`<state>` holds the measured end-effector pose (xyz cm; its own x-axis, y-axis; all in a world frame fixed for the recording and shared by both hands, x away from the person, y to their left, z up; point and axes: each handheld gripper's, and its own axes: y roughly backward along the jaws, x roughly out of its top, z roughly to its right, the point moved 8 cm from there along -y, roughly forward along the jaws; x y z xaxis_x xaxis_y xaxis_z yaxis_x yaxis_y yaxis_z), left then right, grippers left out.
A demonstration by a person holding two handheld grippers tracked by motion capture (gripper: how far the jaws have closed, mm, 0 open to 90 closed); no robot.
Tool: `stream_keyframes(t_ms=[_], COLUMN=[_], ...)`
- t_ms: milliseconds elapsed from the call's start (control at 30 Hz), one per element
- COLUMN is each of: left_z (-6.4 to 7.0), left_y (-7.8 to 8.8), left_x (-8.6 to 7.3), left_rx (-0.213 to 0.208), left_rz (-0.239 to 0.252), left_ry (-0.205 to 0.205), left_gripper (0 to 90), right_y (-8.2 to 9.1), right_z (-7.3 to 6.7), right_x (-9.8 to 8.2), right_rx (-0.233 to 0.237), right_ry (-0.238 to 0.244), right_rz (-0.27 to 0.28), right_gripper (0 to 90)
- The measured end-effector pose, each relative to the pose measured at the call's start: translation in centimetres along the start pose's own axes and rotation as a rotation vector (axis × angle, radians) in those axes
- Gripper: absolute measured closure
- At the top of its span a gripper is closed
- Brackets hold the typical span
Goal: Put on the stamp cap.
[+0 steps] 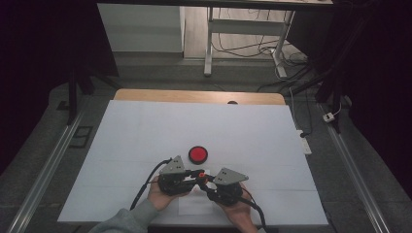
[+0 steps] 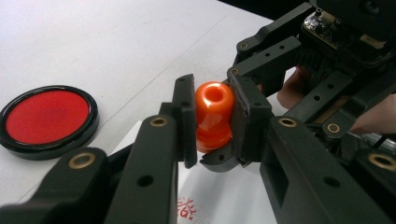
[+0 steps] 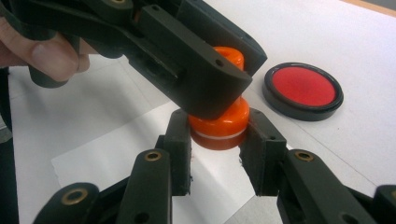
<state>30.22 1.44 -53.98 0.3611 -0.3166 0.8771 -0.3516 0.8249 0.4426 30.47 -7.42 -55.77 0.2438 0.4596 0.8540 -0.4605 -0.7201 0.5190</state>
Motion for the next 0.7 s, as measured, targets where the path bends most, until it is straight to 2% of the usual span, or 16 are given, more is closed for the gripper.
stream_keyframes(t_ms=[333, 700], left_z=[-0.1, -0.09], left_y=[0.13, 0.41], left_x=[0.25, 0.58], left_rx=[-0.003, 0.002], left_rz=[0.001, 0.024], left_ry=[-0.003, -0.014], left_gripper=[72.2, 72.2], right_y=[-0.01, 0.04], right_z=[0.1, 0.04], right_x=[0.07, 0.3], right_rx=[0.002, 0.015], right_ry=[-0.004, -0.009], right_rz=[0.009, 0.034], right_gripper=[64.3, 60.9])
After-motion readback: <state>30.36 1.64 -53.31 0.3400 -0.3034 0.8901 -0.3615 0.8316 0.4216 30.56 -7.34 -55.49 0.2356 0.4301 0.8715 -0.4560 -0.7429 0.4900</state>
